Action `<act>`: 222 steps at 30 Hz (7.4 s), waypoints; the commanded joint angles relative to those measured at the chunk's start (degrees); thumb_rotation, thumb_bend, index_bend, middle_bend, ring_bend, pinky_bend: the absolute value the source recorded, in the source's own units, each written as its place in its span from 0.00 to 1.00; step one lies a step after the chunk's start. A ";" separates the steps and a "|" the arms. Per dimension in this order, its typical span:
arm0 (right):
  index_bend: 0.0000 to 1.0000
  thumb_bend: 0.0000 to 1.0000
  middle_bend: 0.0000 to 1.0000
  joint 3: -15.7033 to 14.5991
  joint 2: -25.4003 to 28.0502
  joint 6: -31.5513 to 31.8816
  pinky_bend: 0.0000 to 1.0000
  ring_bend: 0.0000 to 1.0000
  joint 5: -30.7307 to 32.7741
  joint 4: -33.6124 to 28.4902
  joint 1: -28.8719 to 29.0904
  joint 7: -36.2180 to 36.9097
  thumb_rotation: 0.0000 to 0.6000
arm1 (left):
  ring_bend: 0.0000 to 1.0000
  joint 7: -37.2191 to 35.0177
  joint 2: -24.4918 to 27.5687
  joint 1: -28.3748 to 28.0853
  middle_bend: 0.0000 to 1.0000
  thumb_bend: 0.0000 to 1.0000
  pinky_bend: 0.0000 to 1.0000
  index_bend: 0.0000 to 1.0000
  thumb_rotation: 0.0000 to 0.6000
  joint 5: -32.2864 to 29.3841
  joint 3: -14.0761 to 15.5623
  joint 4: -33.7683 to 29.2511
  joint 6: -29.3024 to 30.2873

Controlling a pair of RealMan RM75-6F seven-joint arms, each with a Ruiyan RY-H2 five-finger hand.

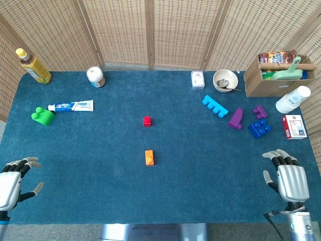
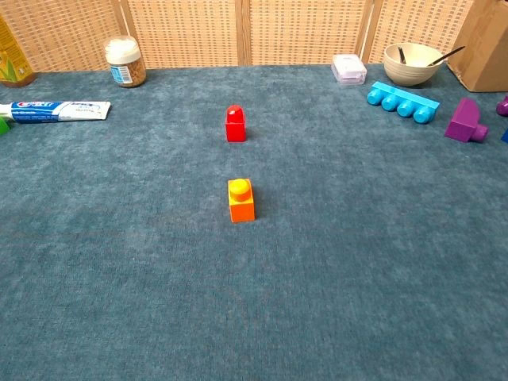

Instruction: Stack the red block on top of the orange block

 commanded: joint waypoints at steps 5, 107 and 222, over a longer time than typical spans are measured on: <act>0.32 0.32 0.35 -0.32 -0.06 -0.40 0.34 0.25 0.09 0.32 0.01 0.34 1.00 | 0.30 0.23 -0.39 -0.17 0.30 0.31 0.26 0.36 1.00 -0.15 0.08 0.13 -0.48; 0.33 0.32 0.35 -0.53 2.74 2.59 0.34 0.25 4.51 4.10 -6.40 6.96 1.00 | 0.22 37.63 -38.46 -69.47 0.21 0.28 0.23 0.32 1.00 -67.08 -19.38 37.21 -36.14; 0.33 0.32 0.35 -0.28 0.91 2.37 0.34 0.25 3.86 2.47 -6.27 3.53 1.00 | 0.21 1.21 -15.87 -55.72 0.32 0.34 0.13 0.55 1.00 -24.85 -14.49 17.02 -53.00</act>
